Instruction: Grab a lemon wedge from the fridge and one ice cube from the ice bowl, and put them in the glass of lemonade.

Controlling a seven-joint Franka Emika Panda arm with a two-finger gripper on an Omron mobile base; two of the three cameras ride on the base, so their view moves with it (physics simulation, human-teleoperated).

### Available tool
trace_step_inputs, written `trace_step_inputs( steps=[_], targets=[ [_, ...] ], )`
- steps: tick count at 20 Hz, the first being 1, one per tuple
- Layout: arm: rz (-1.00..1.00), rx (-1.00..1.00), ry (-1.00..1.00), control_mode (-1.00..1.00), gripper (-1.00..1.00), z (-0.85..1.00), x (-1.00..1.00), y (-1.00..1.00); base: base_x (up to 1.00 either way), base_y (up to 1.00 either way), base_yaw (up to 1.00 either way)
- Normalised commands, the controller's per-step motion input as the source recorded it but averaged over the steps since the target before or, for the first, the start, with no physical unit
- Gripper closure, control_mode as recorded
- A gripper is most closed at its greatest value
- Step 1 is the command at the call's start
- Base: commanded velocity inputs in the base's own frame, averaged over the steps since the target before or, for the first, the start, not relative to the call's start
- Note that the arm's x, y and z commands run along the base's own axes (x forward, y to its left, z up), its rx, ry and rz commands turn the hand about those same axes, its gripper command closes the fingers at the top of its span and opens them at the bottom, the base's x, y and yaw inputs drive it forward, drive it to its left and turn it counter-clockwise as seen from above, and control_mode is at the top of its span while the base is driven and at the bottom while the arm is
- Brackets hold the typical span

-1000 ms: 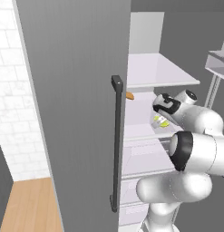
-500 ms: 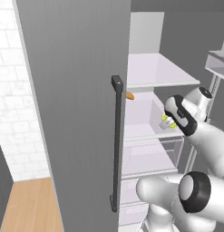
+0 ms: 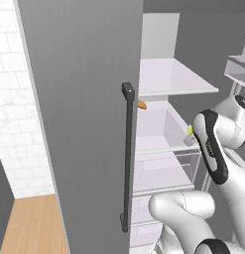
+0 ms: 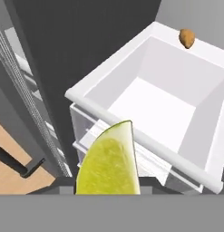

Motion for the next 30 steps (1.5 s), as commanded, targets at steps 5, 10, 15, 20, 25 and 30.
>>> trace_step_inputs(
  steps=[5,10,15,20,25,30],
  targets=[
    [-0.3,-0.09,0.02,-1.0,1.0,0.29,-0.66,0.19,0.0,0.0,0.0],
    [-0.4,-0.06,0.02,-1.0,1.0,0.28,-0.68,0.07,0.0,0.0,0.0],
    [-0.38,-0.01,0.04,-1.0,1.0,0.48,-0.44,0.0,0.0,0.0,0.0],
    [-0.21,0.01,0.0,-1.0,1.0,0.66,-0.4,0.05,0.0,0.0,0.0],
    [-0.05,0.05,0.0,-1.0,1.0,0.64,-0.63,0.01,0.0,0.0,0.0],
    [0.0,0.05,0.0,-1.0,1.0,0.42,-0.87,0.06,0.0,0.0,0.0]
  ],
)
